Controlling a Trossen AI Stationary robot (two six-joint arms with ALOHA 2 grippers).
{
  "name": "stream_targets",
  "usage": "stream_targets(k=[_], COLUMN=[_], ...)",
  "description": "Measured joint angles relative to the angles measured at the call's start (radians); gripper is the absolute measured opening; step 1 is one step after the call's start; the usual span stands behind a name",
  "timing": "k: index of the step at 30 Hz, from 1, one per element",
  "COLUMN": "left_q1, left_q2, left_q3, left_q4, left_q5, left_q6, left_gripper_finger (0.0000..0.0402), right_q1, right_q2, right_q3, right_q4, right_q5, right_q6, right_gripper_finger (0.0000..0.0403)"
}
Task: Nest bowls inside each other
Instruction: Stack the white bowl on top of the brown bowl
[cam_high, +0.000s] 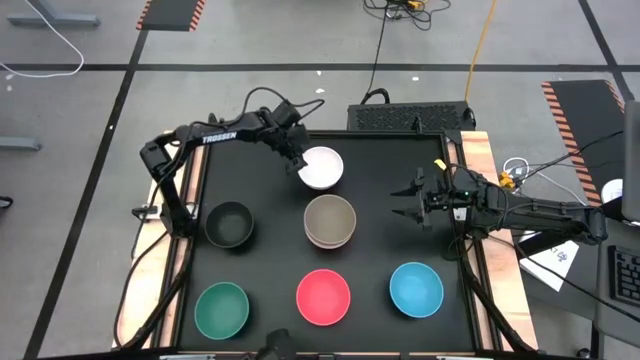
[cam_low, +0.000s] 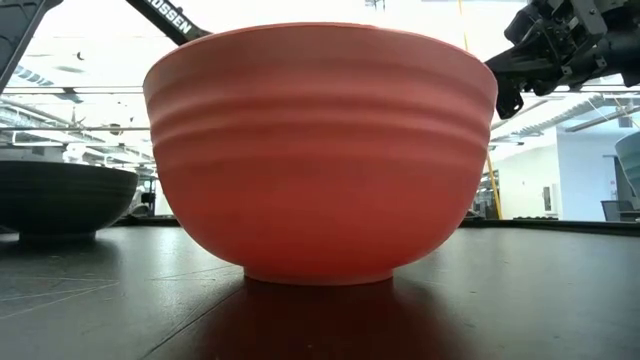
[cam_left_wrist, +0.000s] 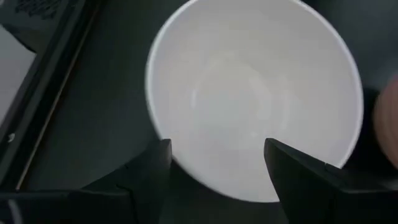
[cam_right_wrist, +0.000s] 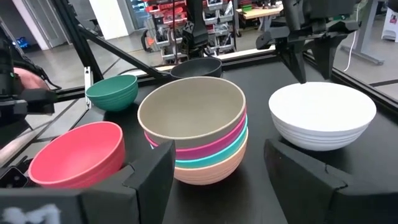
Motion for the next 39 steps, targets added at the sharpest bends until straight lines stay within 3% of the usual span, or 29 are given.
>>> stream_targets(k=[25,39], left_q1=[0.023,0.049], left_q2=[0.003,0.027], left_q3=[-0.008,-0.008], left_q4=[-0.002,-0.043], left_q5=[0.029,0.109], left_q6=[0.016,0.026], left_gripper_finger=[0.0259,0.0248], right_q1=[0.0,0.0], right_q2=[0.0,0.0], right_q3=[0.0,0.0], right_q4=[-0.001,-0.001], right_q5=[0.0,-0.019], right_q6=[0.043,0.049], right_gripper_finger=[0.0238,0.0238])
